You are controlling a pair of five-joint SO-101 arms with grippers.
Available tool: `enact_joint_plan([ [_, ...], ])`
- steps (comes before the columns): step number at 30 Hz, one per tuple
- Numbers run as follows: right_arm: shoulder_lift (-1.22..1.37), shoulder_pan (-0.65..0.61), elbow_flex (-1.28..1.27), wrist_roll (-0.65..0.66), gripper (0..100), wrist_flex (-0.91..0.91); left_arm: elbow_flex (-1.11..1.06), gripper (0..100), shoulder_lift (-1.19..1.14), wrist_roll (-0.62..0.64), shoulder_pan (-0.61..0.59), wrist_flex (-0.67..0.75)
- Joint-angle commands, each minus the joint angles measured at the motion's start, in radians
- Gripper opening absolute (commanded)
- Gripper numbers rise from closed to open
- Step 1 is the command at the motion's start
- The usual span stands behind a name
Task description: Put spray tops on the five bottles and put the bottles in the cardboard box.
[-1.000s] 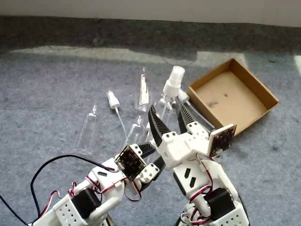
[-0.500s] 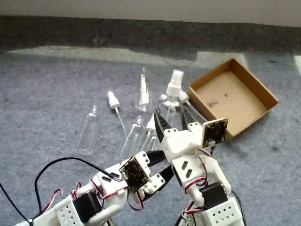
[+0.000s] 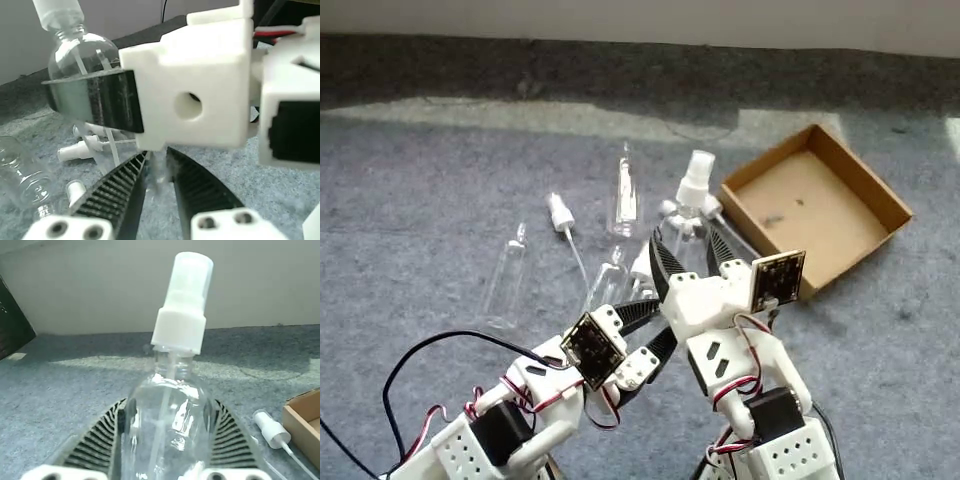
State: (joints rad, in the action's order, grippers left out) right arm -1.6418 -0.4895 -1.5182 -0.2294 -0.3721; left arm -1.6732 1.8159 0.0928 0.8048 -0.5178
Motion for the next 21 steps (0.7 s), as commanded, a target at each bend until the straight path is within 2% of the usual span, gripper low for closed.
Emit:
enact_joint_plan([
  [1,-0.01,0.01,0.081,0.1,9.3,0.031,-0.021,0,0.013,0.012,-0.022,0.015],
  [13,-0.01,0.005,0.166,0.124,9.3,0.031,-0.021,0,0.013,0.014,0.013,0.014],
  [17,-0.01,-0.058,0.18,0.123,9.3,0.031,-0.021,0,0.013,0.014,0.082,0.014],
  [21,-0.01,-0.122,0.18,0.123,9.2,0.033,-0.021,0,0.013,0.014,0.091,0.014],
])
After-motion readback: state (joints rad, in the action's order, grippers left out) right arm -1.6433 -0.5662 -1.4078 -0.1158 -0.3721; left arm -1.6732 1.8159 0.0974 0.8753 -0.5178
